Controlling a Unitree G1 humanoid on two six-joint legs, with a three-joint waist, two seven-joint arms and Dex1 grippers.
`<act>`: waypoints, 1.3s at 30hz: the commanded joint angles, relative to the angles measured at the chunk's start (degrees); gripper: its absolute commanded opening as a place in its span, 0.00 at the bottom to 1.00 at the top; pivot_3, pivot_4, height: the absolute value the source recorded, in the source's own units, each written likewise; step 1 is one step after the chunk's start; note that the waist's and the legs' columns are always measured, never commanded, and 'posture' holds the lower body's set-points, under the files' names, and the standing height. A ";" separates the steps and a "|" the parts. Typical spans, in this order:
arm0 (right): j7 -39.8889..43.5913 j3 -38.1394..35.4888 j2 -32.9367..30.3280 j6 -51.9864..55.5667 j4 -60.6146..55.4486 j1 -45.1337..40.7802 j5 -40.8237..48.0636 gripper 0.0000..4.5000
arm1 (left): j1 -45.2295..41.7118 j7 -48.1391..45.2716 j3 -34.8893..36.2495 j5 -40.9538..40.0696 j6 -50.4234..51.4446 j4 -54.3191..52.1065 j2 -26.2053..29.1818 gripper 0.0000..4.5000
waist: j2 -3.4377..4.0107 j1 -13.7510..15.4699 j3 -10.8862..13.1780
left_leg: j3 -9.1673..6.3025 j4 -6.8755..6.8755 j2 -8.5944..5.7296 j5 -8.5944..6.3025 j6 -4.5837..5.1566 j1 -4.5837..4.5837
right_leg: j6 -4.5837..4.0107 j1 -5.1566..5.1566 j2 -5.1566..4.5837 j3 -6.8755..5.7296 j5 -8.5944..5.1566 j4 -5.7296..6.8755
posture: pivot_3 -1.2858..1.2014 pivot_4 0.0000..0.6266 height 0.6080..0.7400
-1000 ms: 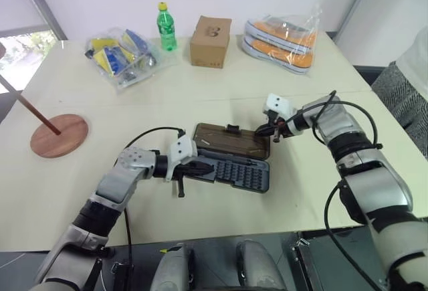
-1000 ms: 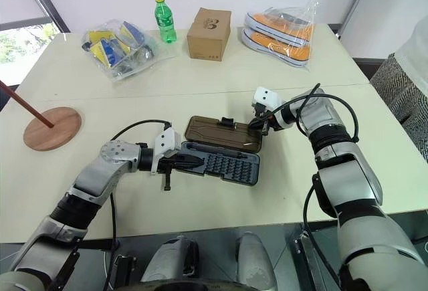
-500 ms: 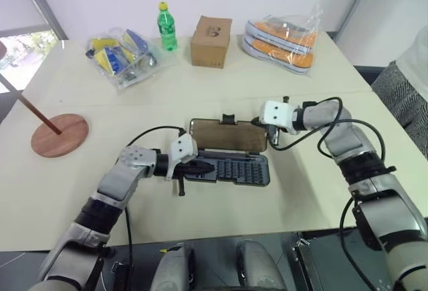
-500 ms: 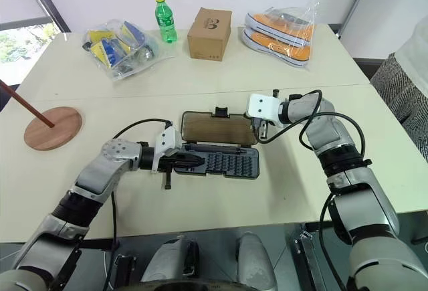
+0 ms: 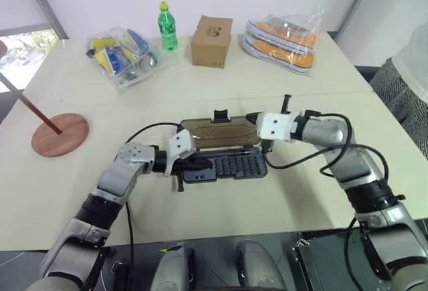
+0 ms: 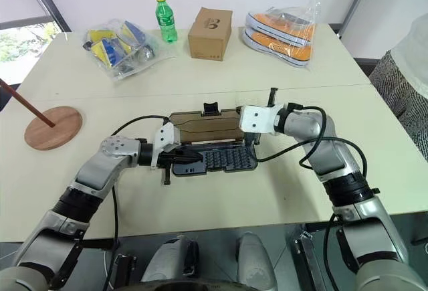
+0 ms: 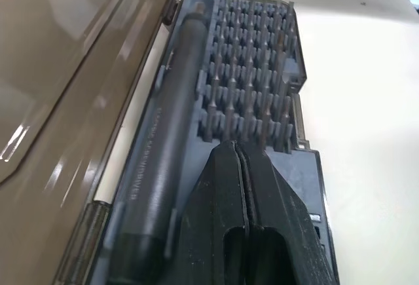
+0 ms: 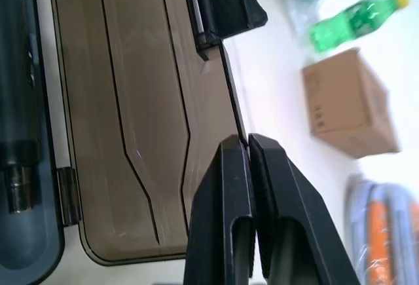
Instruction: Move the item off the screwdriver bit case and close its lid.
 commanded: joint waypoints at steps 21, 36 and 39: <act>-4.01 -0.45 -0.58 -0.69 -4.99 3.44 -2.27 0.01 | -11.61 1.97 13.86 -18.62 19.92 -11.09 -0.48 0.00 | -0.08 0.42 0.05 | -0.03 0.02 -0.11 0.00 0.00 -0.02 | 0.00 0.01 0.02 -0.01 0.00 -0.03 | 0.52 0.24 1.00; -4.05 0.21 -0.09 -0.80 -4.34 2.78 -2.53 0.01 | -18.64 9.80 16.39 -5.13 0.88 23.57 -0.70 0.00 | -0.12 0.88 0.07 | -0.02 0.02 -0.17 0.00 0.00 -0.01 | 0.01 0.01 0.07 -0.01 0.00 -0.06 | 0.52 0.24 1.00; -4.00 0.27 -0.11 -0.66 -4.48 2.84 -2.70 0.01 | -17.29 8.50 14.68 -2.33 -3.75 27.93 -1.15 0.00 | -0.12 1.14 0.07 | -0.01 0.02 -0.17 0.00 0.00 -0.02 | 0.01 0.01 0.07 -0.01 0.00 -0.07 | 0.52 0.24 1.00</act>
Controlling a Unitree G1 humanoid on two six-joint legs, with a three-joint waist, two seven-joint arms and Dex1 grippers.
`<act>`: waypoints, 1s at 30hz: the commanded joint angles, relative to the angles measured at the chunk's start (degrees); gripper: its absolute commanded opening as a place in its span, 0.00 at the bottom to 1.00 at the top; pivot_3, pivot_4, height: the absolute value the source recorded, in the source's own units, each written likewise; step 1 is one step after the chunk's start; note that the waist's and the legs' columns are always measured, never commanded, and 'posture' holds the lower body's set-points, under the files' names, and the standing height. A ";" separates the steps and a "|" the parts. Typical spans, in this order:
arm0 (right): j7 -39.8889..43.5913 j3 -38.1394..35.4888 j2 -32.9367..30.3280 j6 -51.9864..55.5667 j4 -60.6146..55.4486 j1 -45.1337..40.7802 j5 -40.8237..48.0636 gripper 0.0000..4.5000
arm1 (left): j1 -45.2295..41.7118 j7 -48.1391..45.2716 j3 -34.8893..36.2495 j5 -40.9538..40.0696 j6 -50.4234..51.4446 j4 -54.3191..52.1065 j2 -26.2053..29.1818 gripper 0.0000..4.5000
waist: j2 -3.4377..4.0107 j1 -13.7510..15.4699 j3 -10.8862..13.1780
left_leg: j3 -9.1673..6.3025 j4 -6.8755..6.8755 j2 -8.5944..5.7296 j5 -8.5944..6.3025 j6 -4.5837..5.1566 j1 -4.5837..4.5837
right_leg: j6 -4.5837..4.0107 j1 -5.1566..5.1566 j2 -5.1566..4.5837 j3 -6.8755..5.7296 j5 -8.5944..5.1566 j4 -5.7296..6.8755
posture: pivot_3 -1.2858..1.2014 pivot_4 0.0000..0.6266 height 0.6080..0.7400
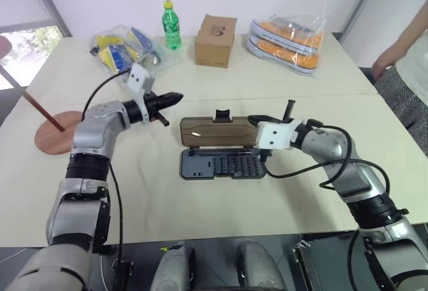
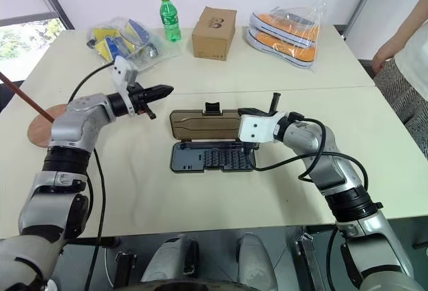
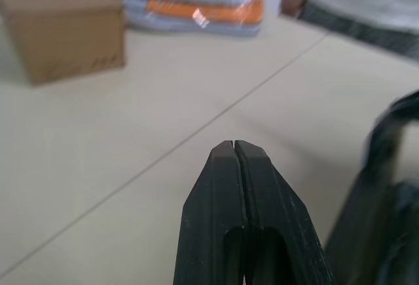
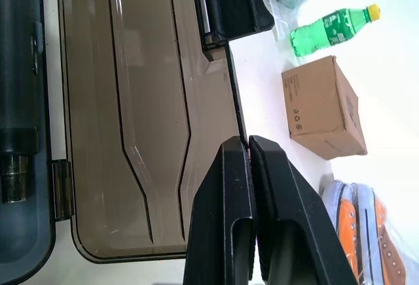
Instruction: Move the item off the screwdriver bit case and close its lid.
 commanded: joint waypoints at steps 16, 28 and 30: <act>2.02 -0.34 -0.47 0.32 -2.81 0.22 0.64 0.01 | 4.76 -6.93 -3.89 4.18 -6.82 0.70 -2.91 0.00 | -0.01 0.23 0.00 | -0.01 0.00 0.01 0.00 0.00 -0.03 | 0.00 0.00 -0.01 -0.01 0.00 0.00 | 0.52 0.24 1.00; 2.82 -0.41 -0.30 1.57 -4.10 0.69 0.63 0.01 | 4.02 -6.38 -2.57 3.14 -5.58 -1.00 -4.26 0.00 | -0.01 0.26 0.00 | -0.01 0.01 0.00 0.00 0.00 -0.03 | 0.00 0.00 -0.01 -0.01 0.00 0.00 | 0.52 0.24 1.00; 2.82 -0.45 -0.30 1.66 -4.15 0.72 0.63 0.07 | 4.16 -6.41 -2.67 3.27 -5.68 -1.02 -4.32 0.00 | -0.01 0.26 0.00 | -0.01 0.01 0.00 0.00 0.00 -0.03 | 0.00 0.00 -0.01 -0.01 0.00 0.00 | 0.52 0.24 1.00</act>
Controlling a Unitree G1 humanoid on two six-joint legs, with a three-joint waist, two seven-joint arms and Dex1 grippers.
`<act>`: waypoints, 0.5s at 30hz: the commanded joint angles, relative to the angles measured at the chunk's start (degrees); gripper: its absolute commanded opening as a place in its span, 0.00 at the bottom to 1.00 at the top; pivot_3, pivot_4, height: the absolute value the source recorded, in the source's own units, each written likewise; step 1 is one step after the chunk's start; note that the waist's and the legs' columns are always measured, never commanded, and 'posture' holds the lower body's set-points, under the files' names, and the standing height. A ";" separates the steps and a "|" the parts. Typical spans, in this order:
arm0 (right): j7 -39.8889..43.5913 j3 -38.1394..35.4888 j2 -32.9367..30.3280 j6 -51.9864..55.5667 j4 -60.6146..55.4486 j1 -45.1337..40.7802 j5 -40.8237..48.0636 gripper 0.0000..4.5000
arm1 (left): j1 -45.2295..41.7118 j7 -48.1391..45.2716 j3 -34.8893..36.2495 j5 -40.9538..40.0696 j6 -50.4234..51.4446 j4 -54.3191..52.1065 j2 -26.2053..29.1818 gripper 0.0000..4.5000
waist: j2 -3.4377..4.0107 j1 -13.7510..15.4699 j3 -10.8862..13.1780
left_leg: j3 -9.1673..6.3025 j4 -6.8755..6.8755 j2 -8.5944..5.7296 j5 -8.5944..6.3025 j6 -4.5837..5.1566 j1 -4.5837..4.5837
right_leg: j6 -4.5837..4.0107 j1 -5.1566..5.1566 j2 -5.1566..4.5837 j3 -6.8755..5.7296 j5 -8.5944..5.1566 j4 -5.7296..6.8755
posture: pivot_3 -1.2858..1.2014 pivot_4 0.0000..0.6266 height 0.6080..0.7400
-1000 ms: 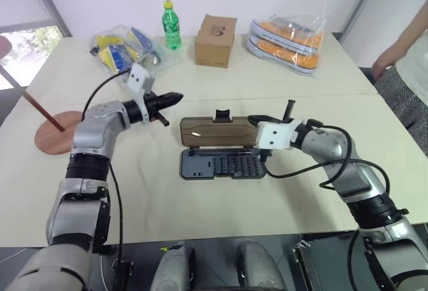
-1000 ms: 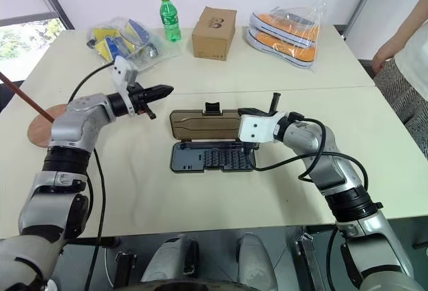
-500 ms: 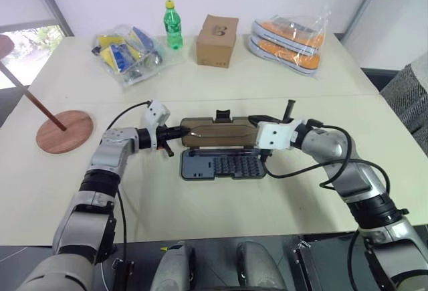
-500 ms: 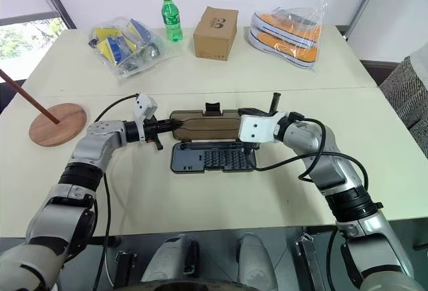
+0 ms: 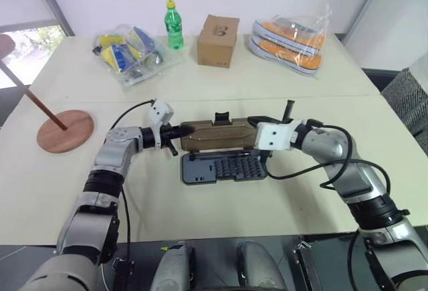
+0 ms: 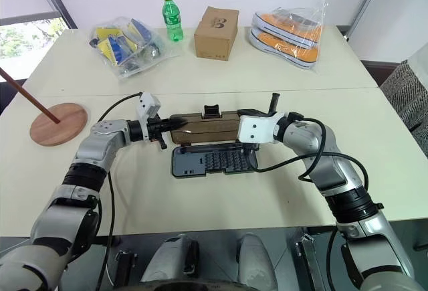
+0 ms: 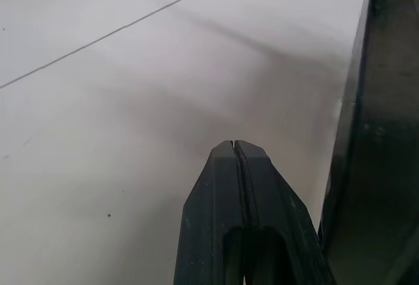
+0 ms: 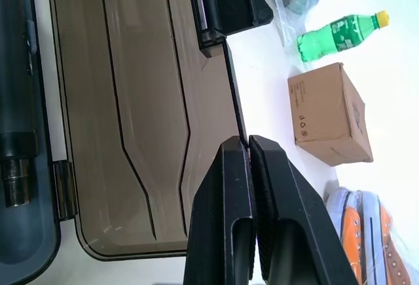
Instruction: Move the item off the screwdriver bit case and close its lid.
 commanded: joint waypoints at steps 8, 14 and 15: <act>1.22 -0.62 -0.51 0.74 -1.90 0.11 0.67 0.90 | -1.58 -0.25 0.75 -0.27 -1.08 -1.65 -0.08 0.00 | 0.00 0.00 0.00 | 0.00 0.01 0.00 0.00 0.00 -0.01 | 0.00 0.00 0.00 0.00 0.00 0.00 | 0.52 0.24 1.00; 8.88 -4.43 -3.53 10.85 -6.88 0.13 6.11 0.99 | -1.47 -0.53 0.58 -0.18 -1.46 -2.12 0.03 0.00 | 0.00 0.12 0.01 | 0.00 0.01 -0.01 0.00 0.00 -0.03 | 0.00 -0.02 -0.01 0.00 0.00 0.00 | 0.52 0.24 1.00; 10.40 -5.66 -3.96 14.39 -8.70 0.23 8.13 0.99 | -1.44 -0.55 0.58 -0.22 -1.40 -2.27 0.04 0.00 | 0.00 0.13 0.01 | -0.01 0.02 -0.01 0.00 0.00 -0.04 | 0.00 -0.02 -0.01 -0.01 0.00 0.00 | 0.52 0.24 1.00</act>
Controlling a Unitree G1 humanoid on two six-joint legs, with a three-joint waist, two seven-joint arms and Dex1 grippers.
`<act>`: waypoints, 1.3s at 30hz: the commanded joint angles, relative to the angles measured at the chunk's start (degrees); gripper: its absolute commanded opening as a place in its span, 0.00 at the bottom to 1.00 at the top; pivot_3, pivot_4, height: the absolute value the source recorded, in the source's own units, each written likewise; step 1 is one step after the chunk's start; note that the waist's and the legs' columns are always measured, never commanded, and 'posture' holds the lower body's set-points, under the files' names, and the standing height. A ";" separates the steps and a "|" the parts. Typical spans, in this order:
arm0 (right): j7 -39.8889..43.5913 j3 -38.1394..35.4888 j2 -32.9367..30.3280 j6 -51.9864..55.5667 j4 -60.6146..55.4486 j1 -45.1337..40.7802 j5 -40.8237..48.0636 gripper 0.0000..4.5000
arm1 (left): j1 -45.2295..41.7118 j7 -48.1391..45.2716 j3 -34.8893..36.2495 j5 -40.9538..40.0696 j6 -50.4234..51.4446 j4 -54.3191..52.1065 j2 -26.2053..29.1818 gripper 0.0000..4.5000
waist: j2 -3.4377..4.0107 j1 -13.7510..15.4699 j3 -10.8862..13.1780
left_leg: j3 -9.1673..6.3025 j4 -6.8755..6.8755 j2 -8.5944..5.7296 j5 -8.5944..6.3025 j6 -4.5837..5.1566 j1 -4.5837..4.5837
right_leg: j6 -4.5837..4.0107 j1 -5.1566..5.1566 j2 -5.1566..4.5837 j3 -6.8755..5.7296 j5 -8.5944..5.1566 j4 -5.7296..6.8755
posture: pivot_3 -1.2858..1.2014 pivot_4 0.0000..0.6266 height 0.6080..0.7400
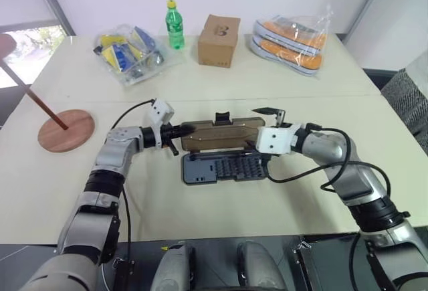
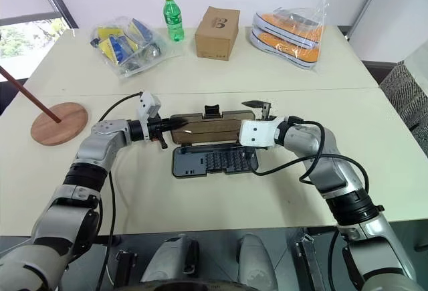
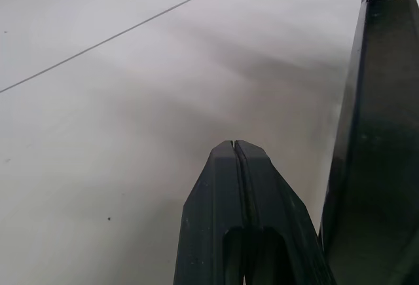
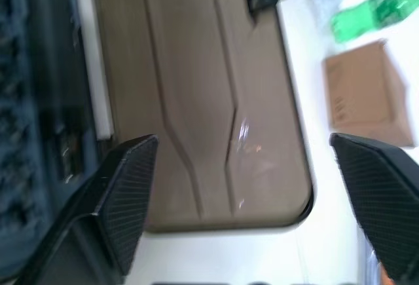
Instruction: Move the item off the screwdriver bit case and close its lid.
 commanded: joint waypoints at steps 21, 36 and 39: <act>6.22 -16.74 -8.48 40.75 -26.94 4.78 27.69 0.99 | 9.91 -7.45 0.96 -5.65 12.81 -27.17 10.97 0.00 | 0.00 -0.02 0.01 | -0.08 0.00 0.25 -0.01 0.01 -0.11 | -0.04 -0.09 -0.04 -0.10 -0.01 -0.03 | 0.52 0.24 1.00; 1.96 -20.35 -6.23 48.49 -27.12 2.98 38.71 0.99 | 11.77 -4.50 2.15 -9.72 18.12 -33.40 13.49 0.00 | -0.01 0.00 0.01 | -0.08 0.00 0.25 -0.02 0.02 -0.13 | -0.23 -0.07 -0.09 -0.13 -0.12 -0.05 | 0.52 0.24 1.00; -0.81 -21.14 -2.95 53.17 -27.08 2.37 42.61 0.82 | 5.94 -3.80 1.08 -7.88 15.79 -26.51 11.43 0.00 | -0.04 0.23 0.03 | -0.09 0.01 0.24 -0.01 0.02 -0.13 | -0.22 -0.06 -0.07 -0.14 -0.11 -0.04 | 0.52 0.24 1.00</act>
